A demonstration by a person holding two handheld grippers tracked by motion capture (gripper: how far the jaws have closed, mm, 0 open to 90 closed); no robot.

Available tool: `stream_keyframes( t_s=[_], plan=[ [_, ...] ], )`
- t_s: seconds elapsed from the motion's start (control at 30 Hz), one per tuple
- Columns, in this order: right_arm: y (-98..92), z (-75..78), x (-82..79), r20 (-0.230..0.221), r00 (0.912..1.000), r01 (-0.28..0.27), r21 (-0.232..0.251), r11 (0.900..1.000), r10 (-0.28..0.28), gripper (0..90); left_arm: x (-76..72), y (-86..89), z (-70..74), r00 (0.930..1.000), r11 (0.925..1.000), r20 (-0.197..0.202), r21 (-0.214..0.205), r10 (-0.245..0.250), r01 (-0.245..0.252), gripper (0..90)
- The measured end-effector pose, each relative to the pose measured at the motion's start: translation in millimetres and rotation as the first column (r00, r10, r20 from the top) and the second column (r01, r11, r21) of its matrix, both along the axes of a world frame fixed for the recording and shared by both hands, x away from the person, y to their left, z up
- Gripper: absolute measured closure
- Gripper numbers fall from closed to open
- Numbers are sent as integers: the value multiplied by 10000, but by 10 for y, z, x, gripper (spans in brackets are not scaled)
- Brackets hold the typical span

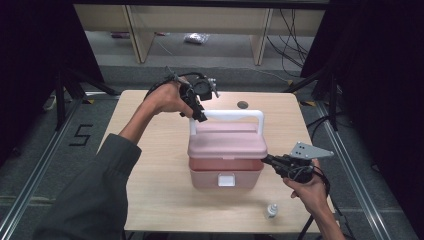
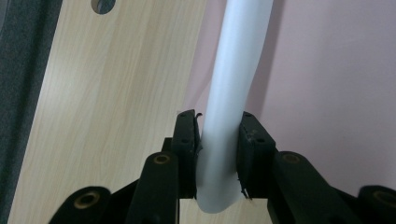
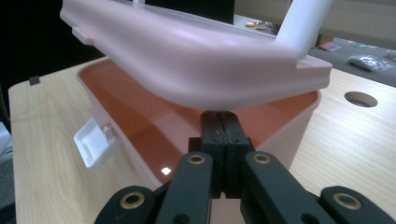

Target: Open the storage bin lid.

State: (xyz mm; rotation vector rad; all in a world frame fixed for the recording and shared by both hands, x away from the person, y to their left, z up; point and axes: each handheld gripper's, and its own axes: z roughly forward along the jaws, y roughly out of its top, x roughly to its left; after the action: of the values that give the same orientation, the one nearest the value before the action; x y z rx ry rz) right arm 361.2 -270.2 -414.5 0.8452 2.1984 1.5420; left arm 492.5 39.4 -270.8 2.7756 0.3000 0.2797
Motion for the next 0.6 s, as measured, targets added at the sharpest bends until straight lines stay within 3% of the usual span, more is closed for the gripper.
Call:
stream_keyframes(
  t_s=[0.03, 0.07, 0.1, 0.17, 0.23, 0.27, 0.3, 0.33, 0.37, 0.4, 0.43, 0.47, 0.5, 0.53, 0.6],
  plan=[
    [-2, 5, 21, 300, 9995, -20, -46, 10000, 22, 900, -2, -2, -2, 10000, 10000, -21, 9, 5, -5, 712],
    [10, 13, 11, 125, 9999, -53, 25, 10000, 52, 900, -2, -2, -2, 10000, 10000, -21, 9, 5, -5, 712],
    [3, 23, 24, 171, 9995, -266, 7, 9996, 266, 900, -1, 0, -9, 9999, 9999, -26, -17, 102, -102, 711],
    [1, 37, 22, 251, 9995, -162, -165, 9997, 166, 900, 4, 4, -11, 9999, 9999, -4, -70, 141, -141, 708],
    [21, 38, 17, 216, 9997, -89, 136, 9999, 86, 900, 25, 33, -20, 9987, 9985, 159, -268, 490, -485, 687],
    [21, 38, 17, 216, 9997, -89, 136, 9999, 86, 900, 25, 33, -20, 9987, 9985, 159, -268, 490, -485, 623],
    [5, 52, 28, 245, 9994, -231, -32, 9997, 231, 900, 31, 42, -25, 9974, 9973, 306, -351, 660, -649, 623],
    [8, 56, 33, 240, 9995, -207, 72, 9998, 205, 900, 41, 91, -26, 9933, 9929, 493, -635, 1042, -1010, 501],
    [19, 51, 37, 350, 9993, -122, 207, 9997, 115, 900, 41, 91, -26, 9933, 9929, 493, -635, 1042, -1010, 465],
    [19, 51, 37, 350, 9993, -122, 207, 9997, 115, 900, 28, 130, -29, 9904, 9892, 662, -897, 1217, -1156, 465],
    [22, 62, 45, 311, 9994, -185, 181, 9997, 179, 900, 9, 166, -32, 9874, 9854, 772, -1110, 1379, -1290, 382],
    [22, 62, 45, 311, 9994, -185, 181, 9997, 179, 900, -10, 194, -40, 9848, 9795, 788, -1416, 1551, -1429, 382],
    [24, 66, 58, 243, 9994, -253, 47, 9997, 252, 900, -65, 315, -37, 9766, 9585, 729, -2191, 2022, -1821, 352],
    [40, 57, 51, 136, 9998, -165, 146, 9998, 163, 900, -83, 361, -32, 9726, 9505, 764, -2417, 2195, -1955, 330],
    [51, 48, 69, 360, 9992, -170, 109, 9998, 166, 900, -142, 496, -24, 9593, 9202, 740, -3112, 2724, -2373, 310]
  ],
)
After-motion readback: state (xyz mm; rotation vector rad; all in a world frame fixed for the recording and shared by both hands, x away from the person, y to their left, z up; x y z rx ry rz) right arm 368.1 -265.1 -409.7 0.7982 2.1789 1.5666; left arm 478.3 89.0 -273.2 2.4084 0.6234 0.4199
